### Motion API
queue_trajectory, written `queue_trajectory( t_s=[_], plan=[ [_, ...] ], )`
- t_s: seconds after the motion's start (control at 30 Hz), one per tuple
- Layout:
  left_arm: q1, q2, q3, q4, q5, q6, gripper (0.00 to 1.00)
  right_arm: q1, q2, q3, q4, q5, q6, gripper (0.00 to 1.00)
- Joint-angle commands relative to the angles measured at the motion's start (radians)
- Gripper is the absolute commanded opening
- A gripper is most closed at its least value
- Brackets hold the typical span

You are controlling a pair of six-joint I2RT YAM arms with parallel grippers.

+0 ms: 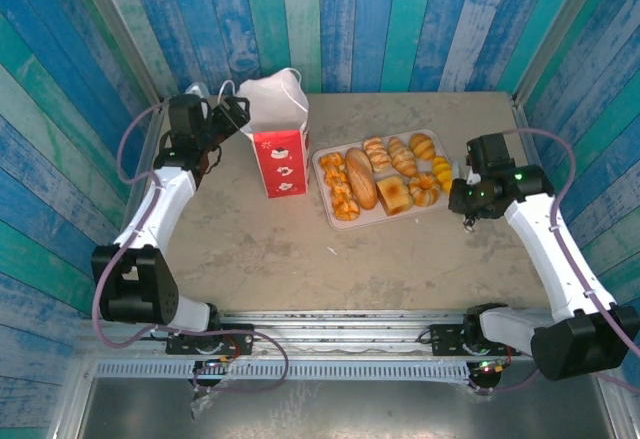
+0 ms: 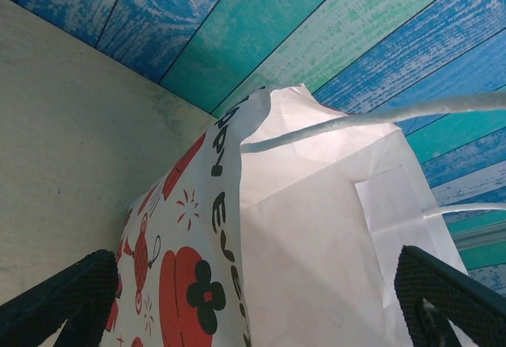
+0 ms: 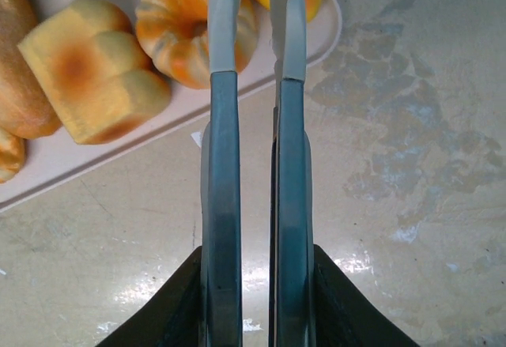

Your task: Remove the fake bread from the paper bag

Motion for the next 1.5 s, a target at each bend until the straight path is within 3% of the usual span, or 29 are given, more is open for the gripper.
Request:
queue_trajectory(
  t_s=[0.0, 0.33, 0.6, 0.8, 1.1, 1.37, 1.47],
  plan=[
    [0.005, -0.108, 0.008, -0.014, -0.022, 0.023, 0.94, 0.003, -0.034, -0.034, -0.020, 0.062, 0.032, 0.32],
    [0.005, -0.240, -0.017, -0.063, -0.062, 0.048, 0.94, 0.004, -0.178, -0.151, -0.043, 0.090, 0.096, 0.31],
    [0.006, -0.377, -0.067, -0.100, -0.112, 0.052, 0.94, 0.020, -0.291, -0.273, -0.068, 0.036, 0.161, 0.31],
    [0.005, -0.471, -0.095, -0.124, -0.145, 0.060, 0.94, 0.152, -0.339, -0.371, -0.053, 0.024, 0.251, 0.31],
    [0.005, -0.580, -0.167, -0.104, -0.248, 0.077, 0.94, 0.255, -0.249, -0.451, 0.051, 0.102, 0.386, 0.31],
    [0.005, -0.586, -0.218, -0.070, -0.264, 0.081, 0.94, 0.245, -0.154, -0.485, 0.118, 0.306, 0.500, 0.37],
    [0.005, -0.574, -0.221, -0.066, -0.261, 0.085, 0.94, 0.194, -0.114, -0.488, 0.151, 0.315, 0.472, 0.41]
  ],
)
